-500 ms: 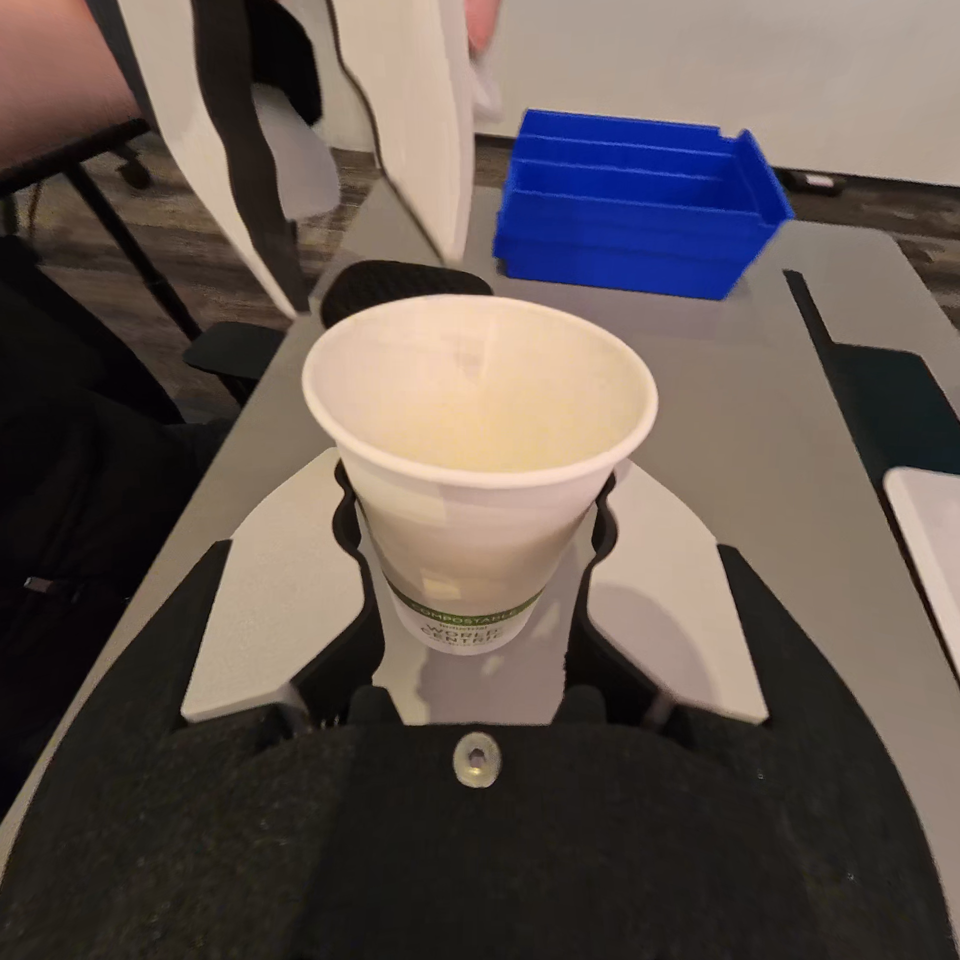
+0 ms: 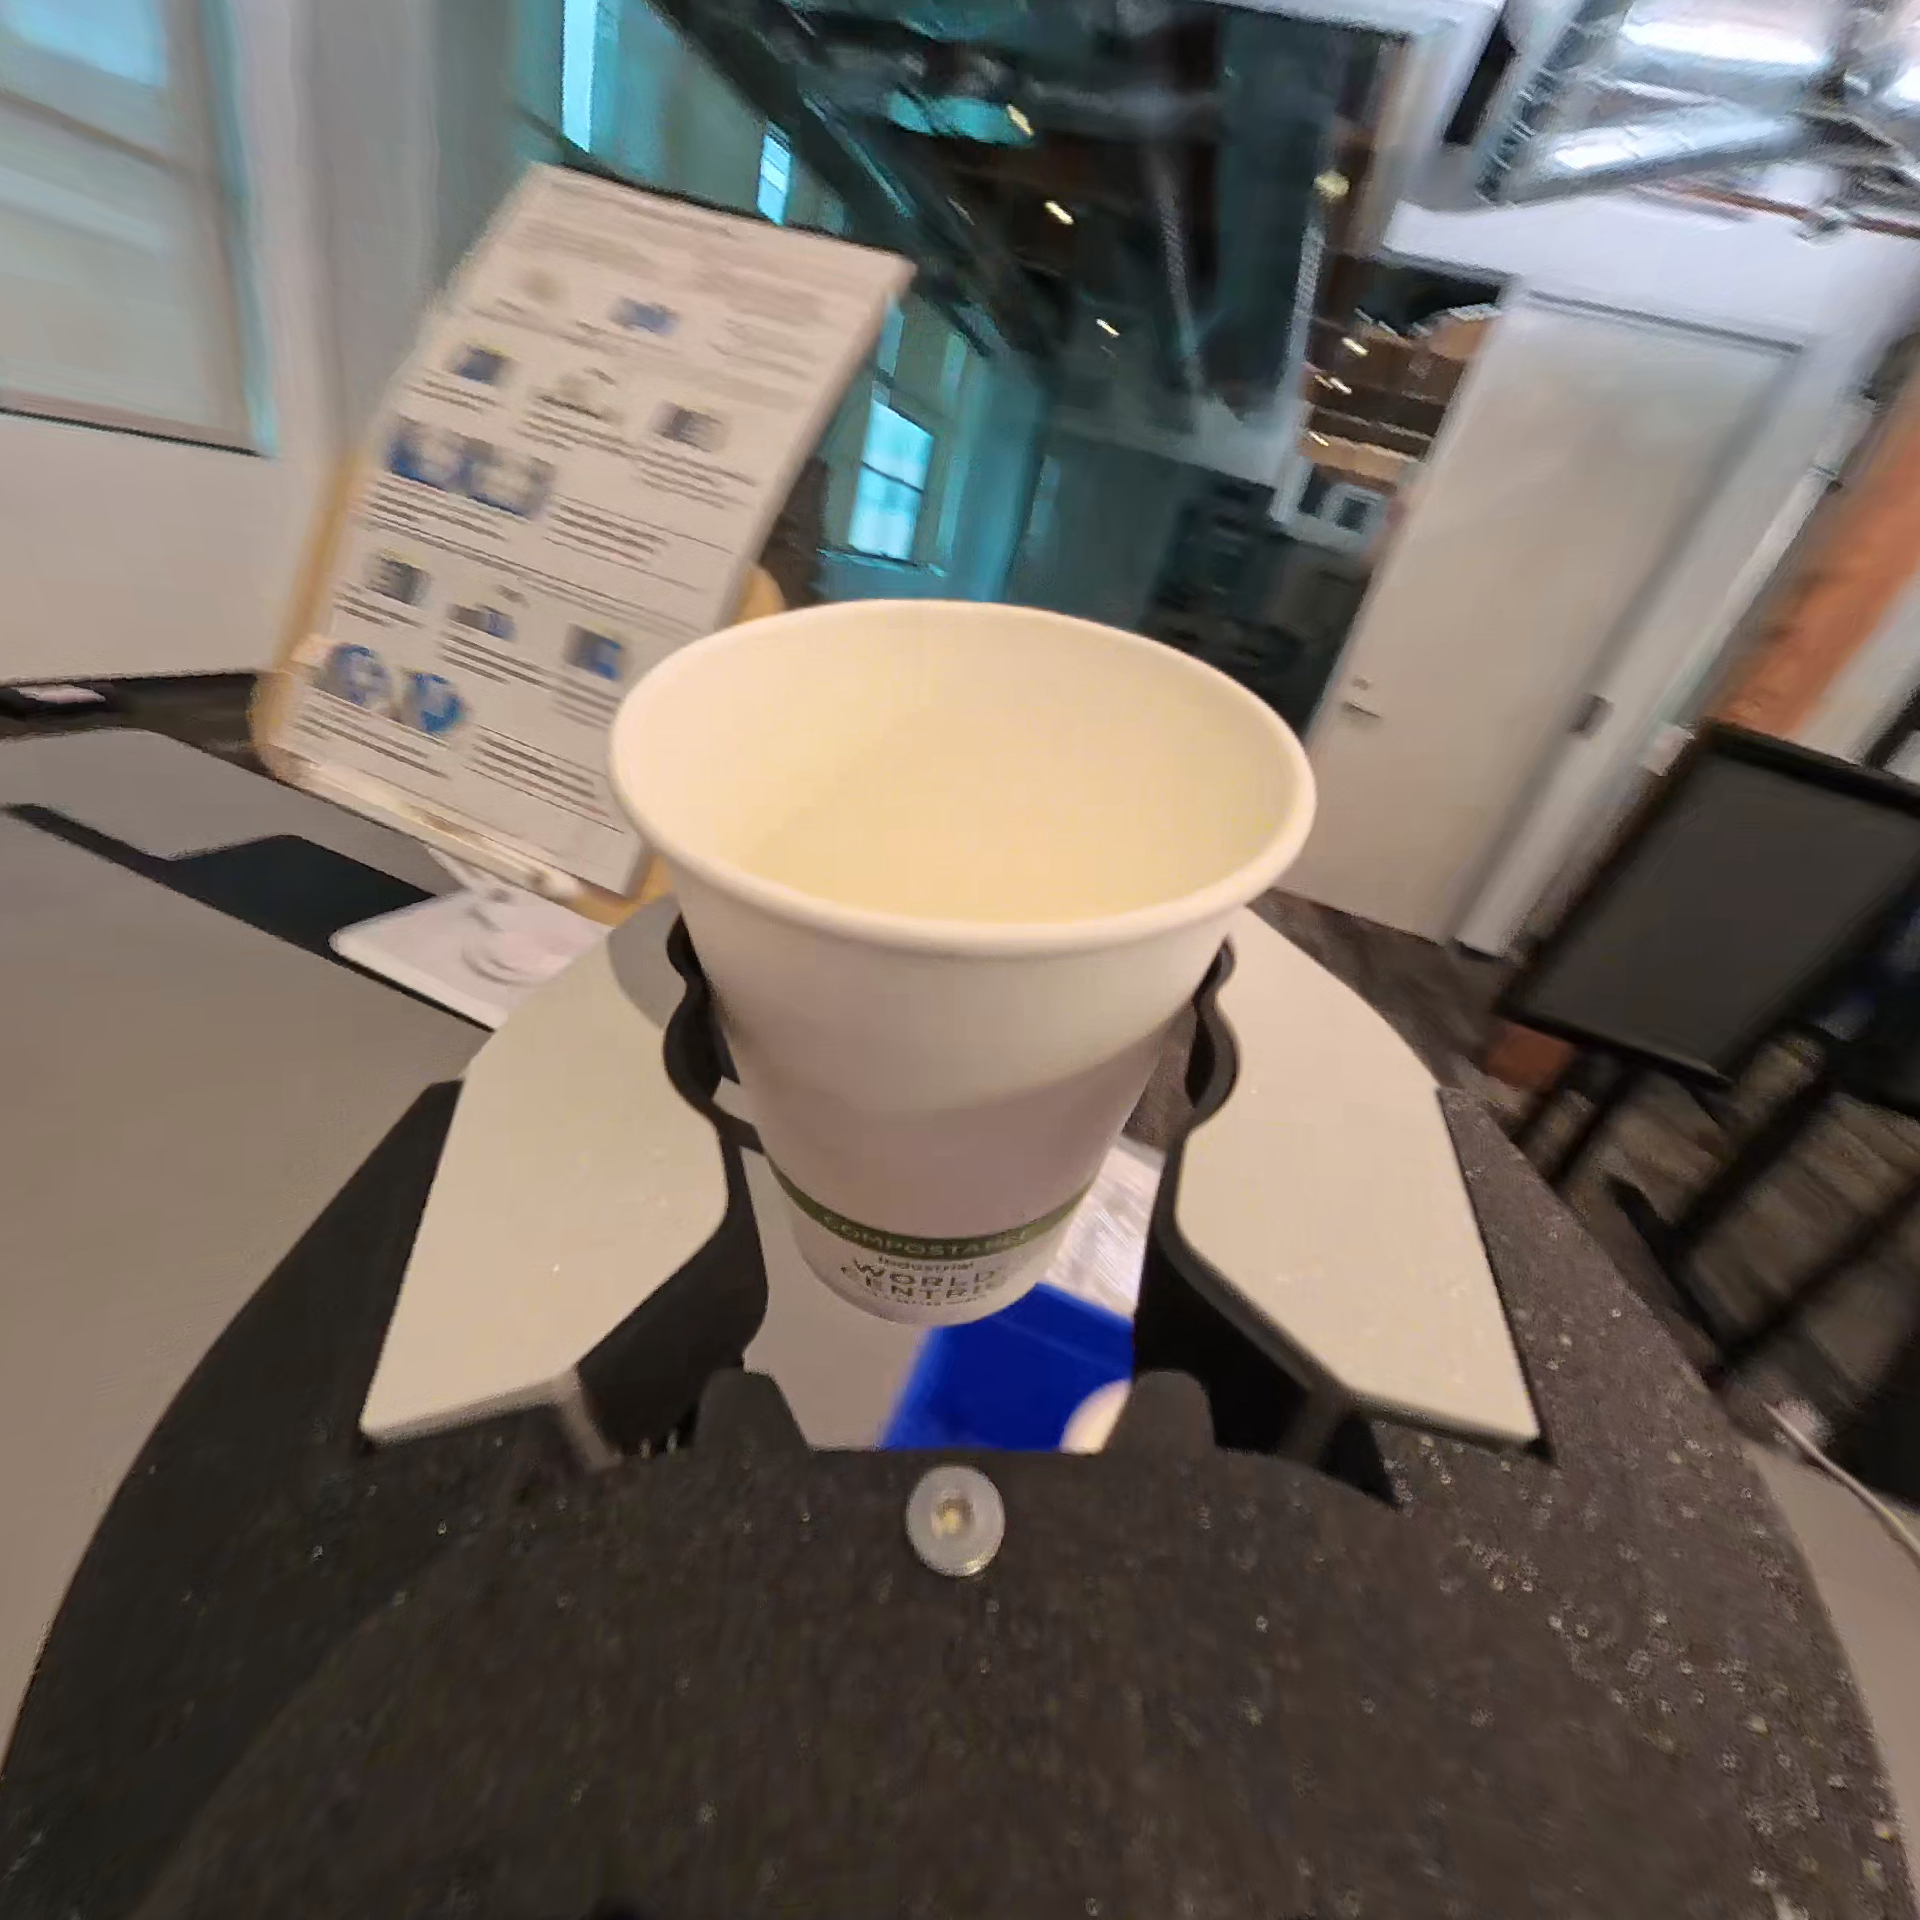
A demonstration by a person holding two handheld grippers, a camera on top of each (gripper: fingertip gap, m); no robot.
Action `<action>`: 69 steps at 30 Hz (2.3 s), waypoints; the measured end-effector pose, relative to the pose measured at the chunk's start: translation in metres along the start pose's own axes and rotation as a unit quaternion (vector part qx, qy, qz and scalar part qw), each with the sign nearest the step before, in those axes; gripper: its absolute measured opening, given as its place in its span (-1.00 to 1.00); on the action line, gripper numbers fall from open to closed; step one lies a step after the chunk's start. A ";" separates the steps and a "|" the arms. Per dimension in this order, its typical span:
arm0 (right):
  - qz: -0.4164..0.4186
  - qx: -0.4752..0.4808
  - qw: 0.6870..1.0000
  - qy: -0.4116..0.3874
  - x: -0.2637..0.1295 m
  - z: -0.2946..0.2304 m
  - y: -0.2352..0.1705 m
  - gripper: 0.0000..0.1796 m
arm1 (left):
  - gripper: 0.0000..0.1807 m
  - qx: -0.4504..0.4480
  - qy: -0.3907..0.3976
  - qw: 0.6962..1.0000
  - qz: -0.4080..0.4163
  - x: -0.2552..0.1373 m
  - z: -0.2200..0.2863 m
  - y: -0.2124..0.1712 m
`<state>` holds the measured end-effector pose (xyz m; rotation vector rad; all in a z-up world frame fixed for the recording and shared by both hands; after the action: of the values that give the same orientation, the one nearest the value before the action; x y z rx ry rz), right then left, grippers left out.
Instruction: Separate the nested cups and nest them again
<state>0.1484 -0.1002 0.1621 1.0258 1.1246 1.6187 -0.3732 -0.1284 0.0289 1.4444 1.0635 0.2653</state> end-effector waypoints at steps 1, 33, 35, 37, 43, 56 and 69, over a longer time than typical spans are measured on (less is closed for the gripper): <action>-0.016 -0.001 1.000 -0.025 -0.010 0.016 -0.008 -0.01 | -0.46 -0.019 0.006 1.000 0.002 0.000 -0.001 -0.006; -0.232 0.104 0.966 -0.053 -0.012 0.077 -0.171 0.01 | -0.52 -0.096 -0.057 0.993 0.026 -0.002 0.040 -0.044; -0.265 0.085 0.959 -0.051 -0.016 0.075 -0.176 0.03 | -0.52 -0.102 -0.058 0.993 0.029 -0.003 0.039 -0.044; -0.293 0.078 0.952 -0.046 -0.020 0.073 -0.180 0.02 | -0.52 -0.112 -0.063 0.991 0.034 -0.004 0.039 -0.043; -0.305 0.061 0.949 -0.045 -0.032 0.074 -0.170 0.03 | -0.51 -0.128 -0.067 0.989 0.041 -0.011 0.038 -0.044; -0.290 0.155 0.923 -0.198 -0.129 0.141 -0.107 -0.42 | -0.47 -0.130 0.059 0.990 0.015 -0.062 -0.011 -0.046; -0.630 0.155 0.761 -0.014 -0.136 0.137 -0.259 -0.43 | -0.25 -0.186 0.203 0.951 -0.137 -0.107 -0.115 -0.097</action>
<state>0.3659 -0.1487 -0.0716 0.2381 1.5655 0.3148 -0.5565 -0.1467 0.0133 0.9074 1.4445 0.5464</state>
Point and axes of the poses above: each gripper's, where its closed fingertips meet, x out along the fingers, y out of its top, z = x × y across the jaws, the point moved 3 cm from there along -x, back along the fingers, and after that the axes turned 2 degrees about z, right-handed, at the moved point
